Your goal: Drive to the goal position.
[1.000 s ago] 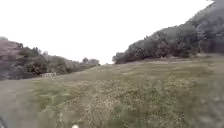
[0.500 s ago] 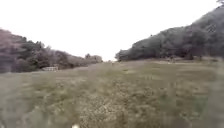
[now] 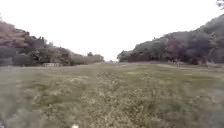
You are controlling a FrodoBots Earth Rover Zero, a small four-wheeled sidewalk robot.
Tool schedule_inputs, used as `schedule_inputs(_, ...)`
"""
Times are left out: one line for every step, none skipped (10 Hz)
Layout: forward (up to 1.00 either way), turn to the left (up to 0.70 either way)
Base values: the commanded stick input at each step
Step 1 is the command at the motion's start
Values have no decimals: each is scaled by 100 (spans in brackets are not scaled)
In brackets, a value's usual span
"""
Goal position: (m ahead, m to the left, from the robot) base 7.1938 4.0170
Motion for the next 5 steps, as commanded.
schedule_inputs(85,1)
schedule_inputs(85,1)
schedule_inputs(85,1)
schedule_inputs(85,1)
schedule_inputs(85,1)
